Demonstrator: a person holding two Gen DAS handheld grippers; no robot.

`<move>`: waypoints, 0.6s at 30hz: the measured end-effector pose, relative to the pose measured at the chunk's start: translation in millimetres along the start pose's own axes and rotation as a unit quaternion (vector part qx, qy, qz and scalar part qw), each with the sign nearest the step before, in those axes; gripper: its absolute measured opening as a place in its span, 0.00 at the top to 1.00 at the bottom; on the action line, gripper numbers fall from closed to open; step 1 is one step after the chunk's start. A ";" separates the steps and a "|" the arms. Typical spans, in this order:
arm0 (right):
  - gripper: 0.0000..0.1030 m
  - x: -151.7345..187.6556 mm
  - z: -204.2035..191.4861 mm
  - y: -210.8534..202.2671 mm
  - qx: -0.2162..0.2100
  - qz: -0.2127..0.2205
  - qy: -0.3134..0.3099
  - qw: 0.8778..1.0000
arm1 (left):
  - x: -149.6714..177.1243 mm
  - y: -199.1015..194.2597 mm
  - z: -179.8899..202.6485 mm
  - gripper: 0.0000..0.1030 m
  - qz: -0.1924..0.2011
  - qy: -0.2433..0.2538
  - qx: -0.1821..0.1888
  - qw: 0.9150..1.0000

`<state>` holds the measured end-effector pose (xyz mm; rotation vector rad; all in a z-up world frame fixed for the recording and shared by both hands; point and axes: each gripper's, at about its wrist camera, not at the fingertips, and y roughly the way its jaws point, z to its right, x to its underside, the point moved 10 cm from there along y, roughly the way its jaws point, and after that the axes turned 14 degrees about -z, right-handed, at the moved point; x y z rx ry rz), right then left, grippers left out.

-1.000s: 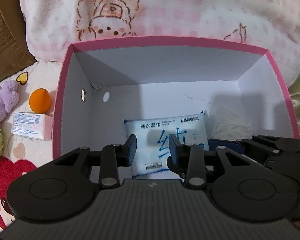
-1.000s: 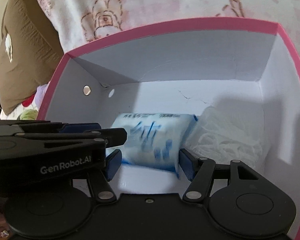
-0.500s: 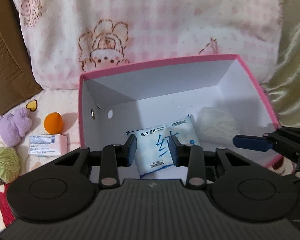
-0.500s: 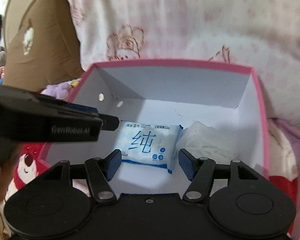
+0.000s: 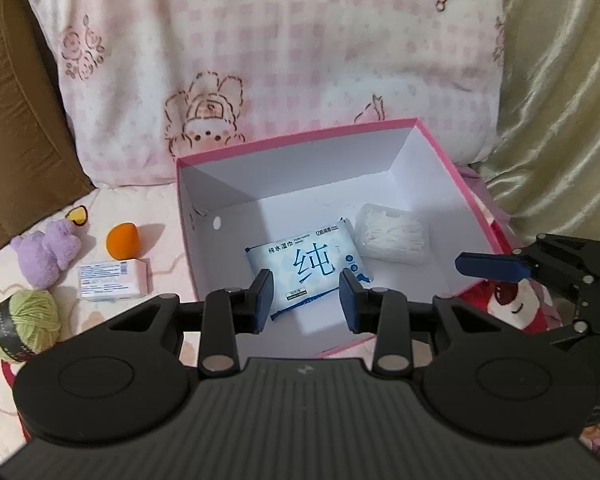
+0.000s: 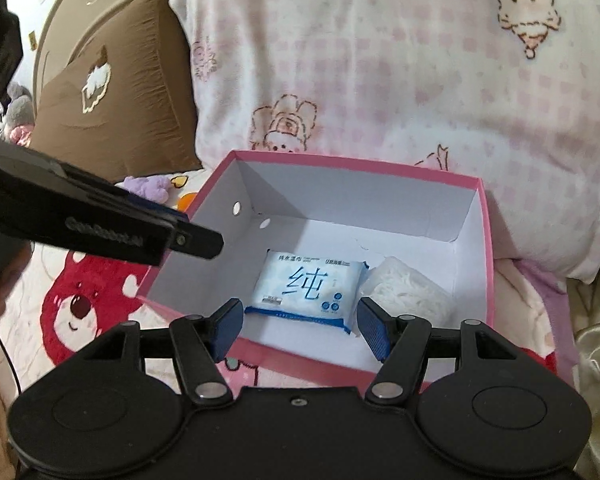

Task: Organize objects
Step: 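Withdraw the open left tool up out of the pink box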

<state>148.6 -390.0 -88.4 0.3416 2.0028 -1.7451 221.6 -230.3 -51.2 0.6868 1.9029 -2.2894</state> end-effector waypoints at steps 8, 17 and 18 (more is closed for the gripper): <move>0.34 6.5 -12.6 -17.3 0.028 -0.022 -0.021 0.999 | 11.2 -33.6 -2.2 0.64 0.008 0.010 0.002 1.000; 0.26 14.5 -33.3 -57.6 0.044 -0.028 -0.024 0.998 | 33.1 -67.5 -3.2 0.51 0.010 0.023 0.013 1.000; 0.24 15.1 -36.4 -61.8 0.046 -0.027 -0.028 0.998 | 35.6 -71.4 -4.4 0.48 0.012 0.023 0.011 1.000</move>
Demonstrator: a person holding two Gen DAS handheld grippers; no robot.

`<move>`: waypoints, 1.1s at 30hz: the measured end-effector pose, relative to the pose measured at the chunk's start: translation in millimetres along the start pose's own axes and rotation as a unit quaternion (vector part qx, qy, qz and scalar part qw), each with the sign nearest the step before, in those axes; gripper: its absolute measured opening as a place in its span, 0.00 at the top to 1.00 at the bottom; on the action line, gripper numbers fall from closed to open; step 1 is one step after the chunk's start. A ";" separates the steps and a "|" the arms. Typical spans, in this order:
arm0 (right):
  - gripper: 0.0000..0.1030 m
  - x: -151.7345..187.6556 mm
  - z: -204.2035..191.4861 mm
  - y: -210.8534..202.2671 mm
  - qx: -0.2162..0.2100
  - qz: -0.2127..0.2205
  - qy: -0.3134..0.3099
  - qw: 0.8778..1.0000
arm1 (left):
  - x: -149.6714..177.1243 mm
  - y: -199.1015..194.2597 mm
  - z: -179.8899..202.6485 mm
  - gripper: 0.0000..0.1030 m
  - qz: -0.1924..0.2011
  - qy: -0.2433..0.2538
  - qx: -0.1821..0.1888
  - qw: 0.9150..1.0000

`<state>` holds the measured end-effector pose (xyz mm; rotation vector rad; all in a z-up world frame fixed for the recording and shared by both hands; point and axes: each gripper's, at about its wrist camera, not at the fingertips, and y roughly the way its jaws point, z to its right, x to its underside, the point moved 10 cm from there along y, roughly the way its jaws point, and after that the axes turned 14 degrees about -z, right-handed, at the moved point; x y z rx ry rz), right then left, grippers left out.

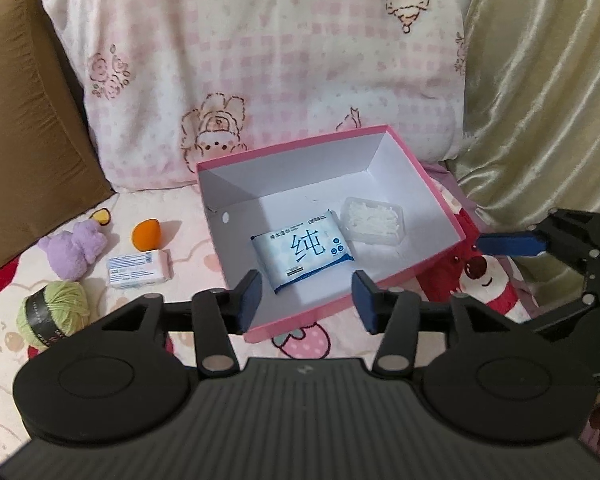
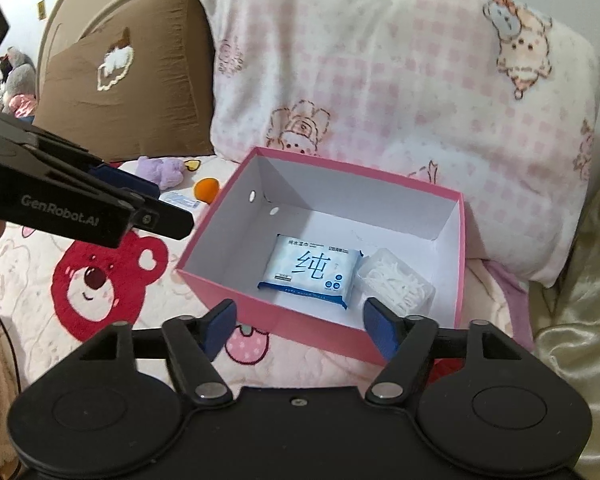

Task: Organize objects
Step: 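Withdraw the open left tool up out of the pink box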

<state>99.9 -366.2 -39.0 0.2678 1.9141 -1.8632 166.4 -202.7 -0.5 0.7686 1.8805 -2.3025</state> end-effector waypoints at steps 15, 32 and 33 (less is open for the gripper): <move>0.16 24.9 -77.6 -40.1 0.010 -0.001 -0.066 0.998 | 57.0 -49.3 -25.7 0.21 -0.002 0.001 -0.002 1.000; 0.16 19.4 -144.2 -42.3 -0.044 -0.013 -0.085 0.995 | 98.6 -70.2 -91.7 0.13 -0.006 -0.054 0.001 0.999; 0.16 18.4 -149.0 -40.8 -0.046 -0.015 -0.090 0.995 | 100.4 -69.4 -95.5 0.13 -0.007 -0.056 0.000 0.998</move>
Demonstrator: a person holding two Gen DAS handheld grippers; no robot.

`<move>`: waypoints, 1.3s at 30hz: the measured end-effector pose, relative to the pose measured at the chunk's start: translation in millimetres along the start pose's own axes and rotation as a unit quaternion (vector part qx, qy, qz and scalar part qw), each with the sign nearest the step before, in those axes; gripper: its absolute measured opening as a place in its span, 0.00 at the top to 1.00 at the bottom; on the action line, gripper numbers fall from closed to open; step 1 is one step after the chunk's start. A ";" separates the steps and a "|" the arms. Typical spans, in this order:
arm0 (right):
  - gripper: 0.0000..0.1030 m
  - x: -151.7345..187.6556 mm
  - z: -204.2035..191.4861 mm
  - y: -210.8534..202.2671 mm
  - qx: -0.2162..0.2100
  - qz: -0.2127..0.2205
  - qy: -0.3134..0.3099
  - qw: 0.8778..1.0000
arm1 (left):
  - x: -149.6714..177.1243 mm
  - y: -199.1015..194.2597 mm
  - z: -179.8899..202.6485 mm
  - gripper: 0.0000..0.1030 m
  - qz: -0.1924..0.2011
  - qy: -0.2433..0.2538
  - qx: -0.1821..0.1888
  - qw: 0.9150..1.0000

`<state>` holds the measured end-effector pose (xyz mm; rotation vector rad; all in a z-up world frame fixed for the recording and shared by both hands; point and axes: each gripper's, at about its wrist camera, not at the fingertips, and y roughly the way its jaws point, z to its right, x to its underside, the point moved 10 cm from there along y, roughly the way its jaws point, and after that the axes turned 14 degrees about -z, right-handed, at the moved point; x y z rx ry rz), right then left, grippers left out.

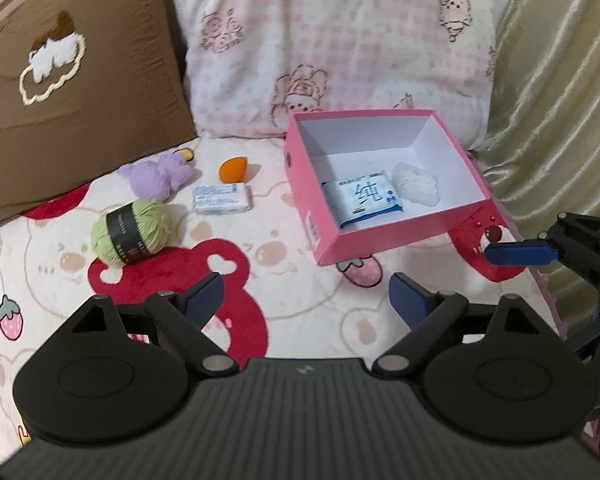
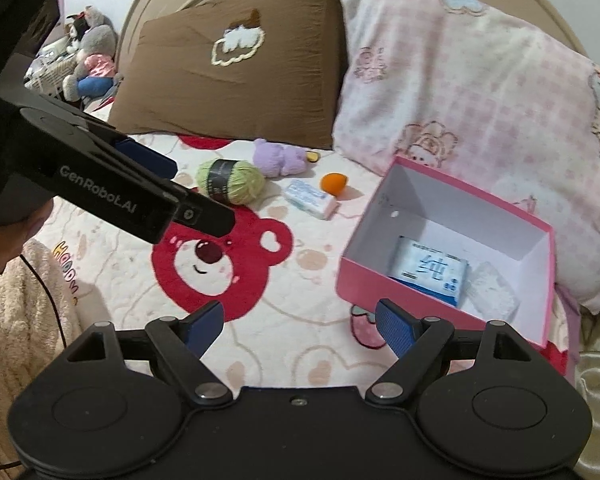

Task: Organize objects
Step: 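Withdraw the open left tool up out of the pink box, then move the left tool toward the green yarn ball on the bed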

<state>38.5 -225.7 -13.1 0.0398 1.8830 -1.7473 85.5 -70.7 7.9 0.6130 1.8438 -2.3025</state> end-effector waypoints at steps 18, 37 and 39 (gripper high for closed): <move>0.16 -47.8 -43.3 30.0 -0.030 0.008 -0.023 0.999 | -11.1 2.4 -74.8 0.12 0.032 -0.060 -0.023 0.997; 0.17 -92.2 -50.9 102.6 -0.031 0.014 -0.028 0.999 | -10.4 64.2 -142.2 0.12 0.033 -0.114 -0.037 0.992; 0.17 -95.5 -51.9 109.1 -0.033 0.023 -0.030 0.999 | -9.2 69.8 -152.9 0.12 0.034 -0.136 -0.024 0.990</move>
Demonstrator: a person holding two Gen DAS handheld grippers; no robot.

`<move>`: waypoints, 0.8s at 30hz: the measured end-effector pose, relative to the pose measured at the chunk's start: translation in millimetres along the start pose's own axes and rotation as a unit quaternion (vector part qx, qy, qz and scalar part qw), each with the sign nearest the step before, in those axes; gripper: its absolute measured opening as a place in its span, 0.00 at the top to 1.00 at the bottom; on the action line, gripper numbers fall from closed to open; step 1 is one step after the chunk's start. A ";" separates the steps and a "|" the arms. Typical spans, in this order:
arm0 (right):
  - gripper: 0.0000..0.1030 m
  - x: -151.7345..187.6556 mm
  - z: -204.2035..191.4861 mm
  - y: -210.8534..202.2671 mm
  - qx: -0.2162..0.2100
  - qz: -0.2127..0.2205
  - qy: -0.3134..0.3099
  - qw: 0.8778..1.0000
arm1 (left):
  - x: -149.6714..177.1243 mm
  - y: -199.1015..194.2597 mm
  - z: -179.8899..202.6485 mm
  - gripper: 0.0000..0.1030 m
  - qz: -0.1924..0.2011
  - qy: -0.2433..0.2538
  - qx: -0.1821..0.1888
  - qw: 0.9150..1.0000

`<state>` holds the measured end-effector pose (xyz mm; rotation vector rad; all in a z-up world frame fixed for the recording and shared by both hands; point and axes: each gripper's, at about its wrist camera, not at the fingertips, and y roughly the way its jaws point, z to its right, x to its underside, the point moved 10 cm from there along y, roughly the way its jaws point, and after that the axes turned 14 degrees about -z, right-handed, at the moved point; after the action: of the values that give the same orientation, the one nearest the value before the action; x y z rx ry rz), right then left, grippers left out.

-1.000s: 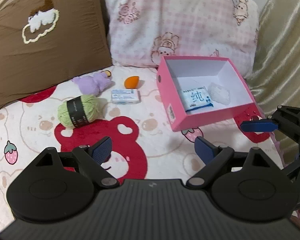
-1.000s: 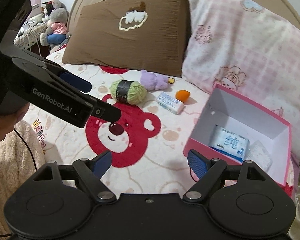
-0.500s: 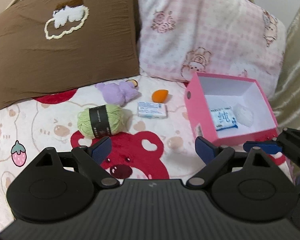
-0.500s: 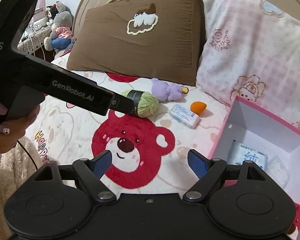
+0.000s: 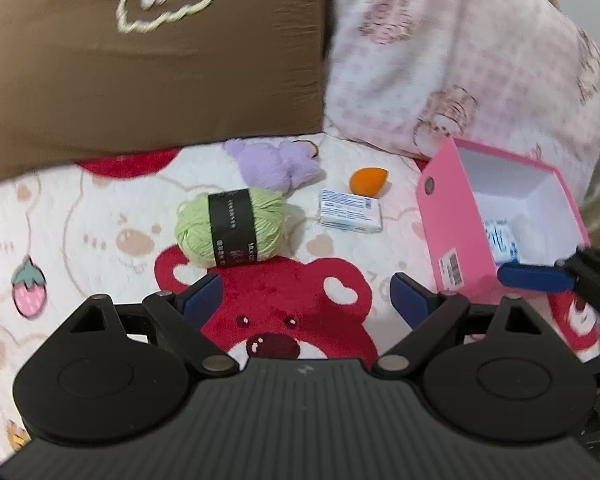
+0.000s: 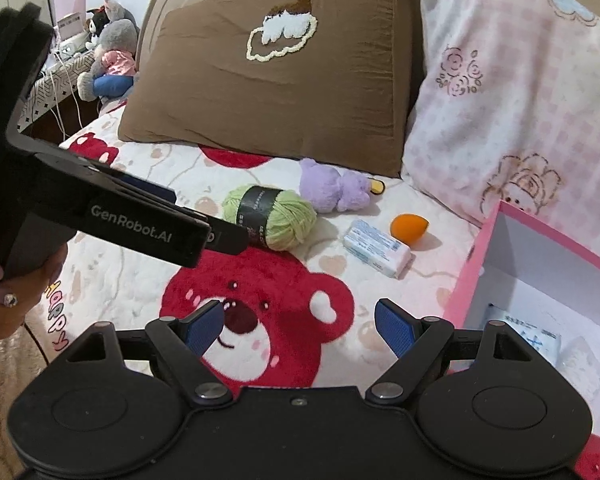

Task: Organize objects
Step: 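Move the left tool toward the green yarn ball on the bed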

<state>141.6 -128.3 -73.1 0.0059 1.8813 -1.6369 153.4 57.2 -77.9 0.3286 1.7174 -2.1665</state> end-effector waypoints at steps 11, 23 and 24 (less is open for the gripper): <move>0.17 -22.8 -7.5 34.4 -0.010 0.038 -0.018 0.999 | -10.1 22.5 -47.2 0.05 0.029 -0.063 0.002 0.998; 0.16 -44.4 -10.0 81.6 -0.049 0.026 0.001 0.998 | -18.9 46.2 -79.6 0.00 0.057 -0.089 0.006 0.994; 0.16 -46.1 -11.1 85.1 -0.050 0.030 -0.001 0.998 | -19.9 48.7 -82.3 0.00 0.059 -0.093 0.007 0.994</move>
<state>207.3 -81.1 -127.3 0.0188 1.9401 -1.5011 188.5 130.0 -132.7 0.2171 1.5429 -2.0560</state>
